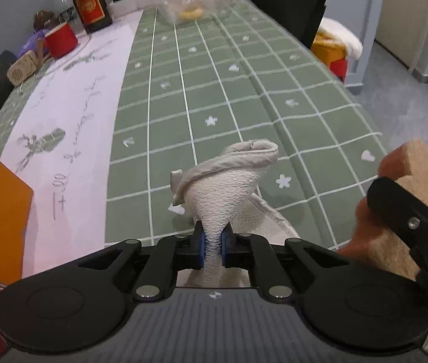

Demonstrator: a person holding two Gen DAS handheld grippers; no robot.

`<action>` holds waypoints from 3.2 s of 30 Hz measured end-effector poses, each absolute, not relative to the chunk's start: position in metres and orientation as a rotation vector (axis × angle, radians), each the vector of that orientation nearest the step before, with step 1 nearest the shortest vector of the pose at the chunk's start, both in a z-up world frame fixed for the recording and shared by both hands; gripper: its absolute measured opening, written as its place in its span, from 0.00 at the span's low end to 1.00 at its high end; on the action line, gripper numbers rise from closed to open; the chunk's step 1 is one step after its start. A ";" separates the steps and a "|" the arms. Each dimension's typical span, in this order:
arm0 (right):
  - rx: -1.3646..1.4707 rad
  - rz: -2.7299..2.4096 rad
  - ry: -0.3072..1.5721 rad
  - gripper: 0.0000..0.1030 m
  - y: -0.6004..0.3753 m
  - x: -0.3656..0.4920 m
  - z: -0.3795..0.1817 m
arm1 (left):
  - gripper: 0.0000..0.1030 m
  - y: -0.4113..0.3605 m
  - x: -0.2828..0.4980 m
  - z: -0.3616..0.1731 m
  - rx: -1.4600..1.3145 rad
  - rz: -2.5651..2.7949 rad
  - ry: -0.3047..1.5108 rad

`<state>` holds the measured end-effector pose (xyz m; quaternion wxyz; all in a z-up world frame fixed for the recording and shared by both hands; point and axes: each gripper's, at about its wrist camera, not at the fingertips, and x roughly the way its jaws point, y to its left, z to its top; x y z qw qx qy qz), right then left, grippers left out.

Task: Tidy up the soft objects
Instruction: 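Carry both items over the box and open the left gripper to drop the mitt, then lower the coir sponge into the box and open the right gripper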

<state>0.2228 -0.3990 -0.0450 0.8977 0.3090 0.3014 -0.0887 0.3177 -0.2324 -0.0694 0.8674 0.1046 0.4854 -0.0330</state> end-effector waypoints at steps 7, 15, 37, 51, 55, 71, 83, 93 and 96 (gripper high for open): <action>0.660 -0.145 0.615 0.87 -0.397 0.225 -0.047 | 0.10 -0.212 0.295 -0.026 0.182 -0.076 0.984; 0.601 -0.027 0.567 0.87 -0.372 0.219 -0.029 | 0.10 -0.173 0.235 0.049 0.089 -0.191 0.890; 0.287 0.478 0.386 0.87 -0.192 0.178 0.084 | 0.10 0.021 0.163 0.106 -0.020 0.045 0.615; 0.219 0.541 0.483 0.87 -0.128 0.220 0.076 | 0.10 0.099 0.223 0.052 -0.184 0.154 0.732; 0.220 0.541 0.509 0.87 -0.114 0.236 0.068 | 0.21 0.093 0.227 0.043 -0.107 0.119 0.714; 0.198 0.544 0.518 0.88 -0.062 0.259 0.061 | 0.88 0.069 0.151 0.059 0.239 0.245 0.412; 0.285 0.542 0.441 0.98 -0.085 0.221 0.071 | 0.90 0.071 0.099 0.064 0.215 0.281 0.356; -0.047 0.203 0.414 0.98 -0.123 0.100 0.077 | 0.90 0.047 0.042 0.054 0.155 0.256 0.249; -0.020 0.183 0.391 0.98 -0.134 0.068 0.067 | 0.90 0.037 0.027 0.046 0.124 0.230 0.230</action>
